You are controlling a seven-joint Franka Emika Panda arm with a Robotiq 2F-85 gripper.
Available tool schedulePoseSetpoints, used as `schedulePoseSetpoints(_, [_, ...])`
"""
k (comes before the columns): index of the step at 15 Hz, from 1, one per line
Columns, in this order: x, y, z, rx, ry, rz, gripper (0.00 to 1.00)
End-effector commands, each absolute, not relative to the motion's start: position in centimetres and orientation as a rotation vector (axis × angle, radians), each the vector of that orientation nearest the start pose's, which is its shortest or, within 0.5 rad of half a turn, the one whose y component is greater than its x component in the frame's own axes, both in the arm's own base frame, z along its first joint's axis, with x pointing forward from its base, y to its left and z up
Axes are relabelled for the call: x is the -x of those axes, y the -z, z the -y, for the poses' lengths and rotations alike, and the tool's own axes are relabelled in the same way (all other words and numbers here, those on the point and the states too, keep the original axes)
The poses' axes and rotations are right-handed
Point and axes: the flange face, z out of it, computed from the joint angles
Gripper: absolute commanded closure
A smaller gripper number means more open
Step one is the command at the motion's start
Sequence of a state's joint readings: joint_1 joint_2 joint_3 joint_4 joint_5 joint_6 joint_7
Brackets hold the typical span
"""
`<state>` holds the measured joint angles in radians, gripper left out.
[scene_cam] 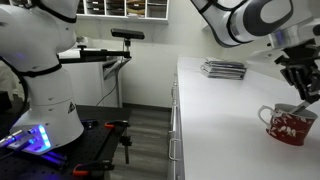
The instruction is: Remove the marker from the mug cup and place it on the counter top
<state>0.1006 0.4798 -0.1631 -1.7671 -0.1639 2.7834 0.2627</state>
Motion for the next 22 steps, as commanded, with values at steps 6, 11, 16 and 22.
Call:
schedulePoseSetpoints(6, [-64.4,-39.3,2.3,3.092,1.058,-0.280,0.95])
schedulePoseSetpoints(11, [-60.7,-42.0,2.1,3.034,1.202,-0.257,0.95])
schedulePoseSetpoints(16, [-57.7,-46.1,2.6,2.945,1.428,-0.216,0.95])
schedulePoseSetpoints(22, [-49.7,-39.2,-5.9,2.895,1.005,-0.097,0.95])
